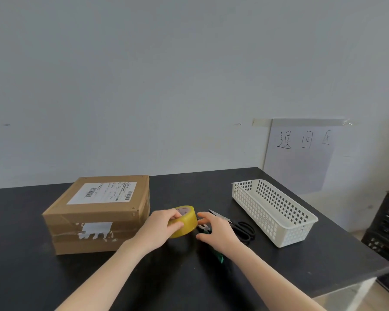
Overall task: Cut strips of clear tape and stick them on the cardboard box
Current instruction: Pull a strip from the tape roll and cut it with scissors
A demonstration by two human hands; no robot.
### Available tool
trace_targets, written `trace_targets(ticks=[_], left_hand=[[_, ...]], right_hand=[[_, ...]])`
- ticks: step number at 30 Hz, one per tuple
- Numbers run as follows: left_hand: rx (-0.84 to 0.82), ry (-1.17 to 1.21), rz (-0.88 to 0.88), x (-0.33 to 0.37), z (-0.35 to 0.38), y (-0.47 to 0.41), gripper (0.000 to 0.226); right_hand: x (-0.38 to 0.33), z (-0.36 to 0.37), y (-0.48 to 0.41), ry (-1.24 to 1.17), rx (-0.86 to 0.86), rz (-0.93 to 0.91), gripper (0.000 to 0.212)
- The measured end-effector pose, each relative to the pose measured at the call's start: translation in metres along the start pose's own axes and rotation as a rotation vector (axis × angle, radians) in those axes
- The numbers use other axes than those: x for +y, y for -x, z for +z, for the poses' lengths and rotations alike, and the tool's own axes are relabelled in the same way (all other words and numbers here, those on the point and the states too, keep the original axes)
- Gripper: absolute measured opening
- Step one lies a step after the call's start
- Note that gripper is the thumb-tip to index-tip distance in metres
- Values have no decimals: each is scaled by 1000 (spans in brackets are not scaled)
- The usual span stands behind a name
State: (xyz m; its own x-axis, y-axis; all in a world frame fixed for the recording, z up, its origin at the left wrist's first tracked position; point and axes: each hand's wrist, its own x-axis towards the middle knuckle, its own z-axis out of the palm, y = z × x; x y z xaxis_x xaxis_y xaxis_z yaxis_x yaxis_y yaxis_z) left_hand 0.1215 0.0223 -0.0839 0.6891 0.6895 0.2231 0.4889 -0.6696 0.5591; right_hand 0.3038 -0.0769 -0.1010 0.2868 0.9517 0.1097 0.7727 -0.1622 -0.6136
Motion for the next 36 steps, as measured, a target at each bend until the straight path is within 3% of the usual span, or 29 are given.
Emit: trace_targets(ticks=[5,15,25,33,36], left_hand=[[-14,114,-77,3,-5,0,24],[-20,373,-213,12,-12,-2,28],[-11,408,-258,16,-13,-5,28],[16,397,-274,19,-12,-6,25],[13,393,-275,19,-11,-6,27]], right_hand=[[-5,-3,-1,-85,26,-25,61],[-17,-12,2,-302,214,-94,23],[-29,-21,-1,-301,220,-128,18],[-41,-27,-1,-439,152,10,29],[-47,-28,-2,-460,157,13,22]])
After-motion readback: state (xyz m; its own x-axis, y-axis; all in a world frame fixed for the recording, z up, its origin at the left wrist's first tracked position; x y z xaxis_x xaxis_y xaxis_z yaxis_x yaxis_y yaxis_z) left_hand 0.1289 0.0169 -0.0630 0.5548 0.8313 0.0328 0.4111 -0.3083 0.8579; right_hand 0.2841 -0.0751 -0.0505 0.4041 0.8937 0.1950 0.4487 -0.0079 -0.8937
